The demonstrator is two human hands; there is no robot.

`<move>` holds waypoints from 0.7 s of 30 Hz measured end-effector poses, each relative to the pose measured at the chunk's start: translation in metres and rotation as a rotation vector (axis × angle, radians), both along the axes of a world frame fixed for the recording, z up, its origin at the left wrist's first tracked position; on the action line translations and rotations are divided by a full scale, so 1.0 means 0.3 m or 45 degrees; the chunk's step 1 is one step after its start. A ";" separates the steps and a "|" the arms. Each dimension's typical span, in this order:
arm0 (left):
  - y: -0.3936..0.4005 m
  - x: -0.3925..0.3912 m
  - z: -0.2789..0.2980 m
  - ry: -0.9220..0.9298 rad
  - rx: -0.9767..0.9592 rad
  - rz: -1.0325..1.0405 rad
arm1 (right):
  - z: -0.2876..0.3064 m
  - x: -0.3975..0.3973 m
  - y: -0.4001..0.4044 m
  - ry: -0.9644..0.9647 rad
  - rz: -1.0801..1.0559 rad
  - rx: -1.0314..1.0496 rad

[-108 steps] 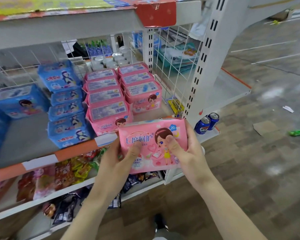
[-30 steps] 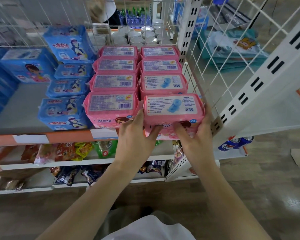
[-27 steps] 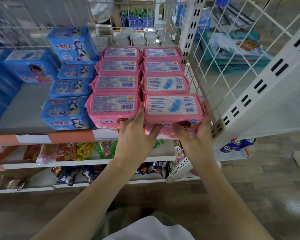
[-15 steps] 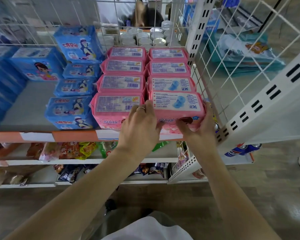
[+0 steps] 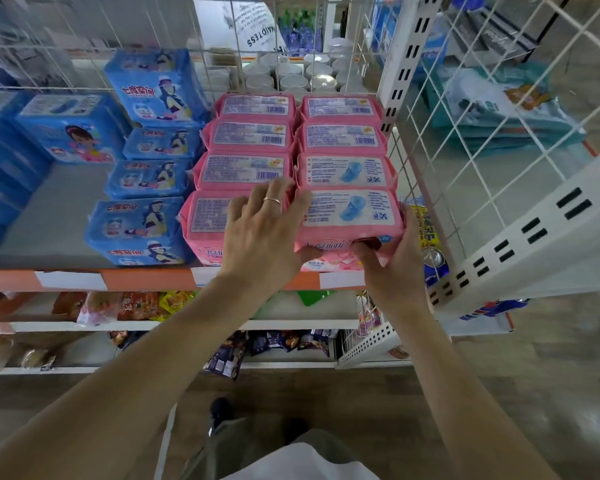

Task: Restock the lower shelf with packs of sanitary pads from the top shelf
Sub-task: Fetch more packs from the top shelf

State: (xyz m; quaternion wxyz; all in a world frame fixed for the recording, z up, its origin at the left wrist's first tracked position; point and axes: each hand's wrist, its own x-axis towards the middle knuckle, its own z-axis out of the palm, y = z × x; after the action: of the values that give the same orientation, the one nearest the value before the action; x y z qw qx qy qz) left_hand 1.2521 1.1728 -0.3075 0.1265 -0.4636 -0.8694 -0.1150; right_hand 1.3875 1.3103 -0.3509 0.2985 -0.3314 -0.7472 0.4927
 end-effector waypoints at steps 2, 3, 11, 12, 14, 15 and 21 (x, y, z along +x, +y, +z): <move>-0.001 -0.010 -0.013 -0.026 -0.064 -0.063 | -0.011 -0.001 -0.003 0.014 0.009 0.019; -0.001 -0.014 -0.019 -0.042 -0.103 -0.078 | -0.017 -0.002 -0.003 0.020 0.008 0.029; 0.042 0.001 -0.047 0.002 -0.261 -0.040 | -0.051 -0.007 0.018 0.046 0.042 -0.017; 0.042 0.001 -0.056 0.011 -0.259 -0.041 | -0.059 -0.007 0.010 0.054 0.016 -0.020; 0.037 -0.001 -0.066 0.034 -0.239 -0.058 | -0.071 -0.008 0.001 0.065 -0.009 -0.035; 0.034 -0.004 -0.069 0.043 -0.223 -0.063 | -0.071 -0.008 -0.002 0.065 -0.009 -0.042; 0.030 0.005 -0.061 0.005 -0.231 -0.102 | 0.030 0.027 -0.023 0.238 0.080 -0.149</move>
State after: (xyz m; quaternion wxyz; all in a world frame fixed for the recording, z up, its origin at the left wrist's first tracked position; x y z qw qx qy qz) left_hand 1.2536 1.1819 -0.3257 0.0812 -0.5078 -0.8567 -0.0400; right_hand 1.3955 1.3035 -0.3418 0.3315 -0.2773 -0.6962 0.5732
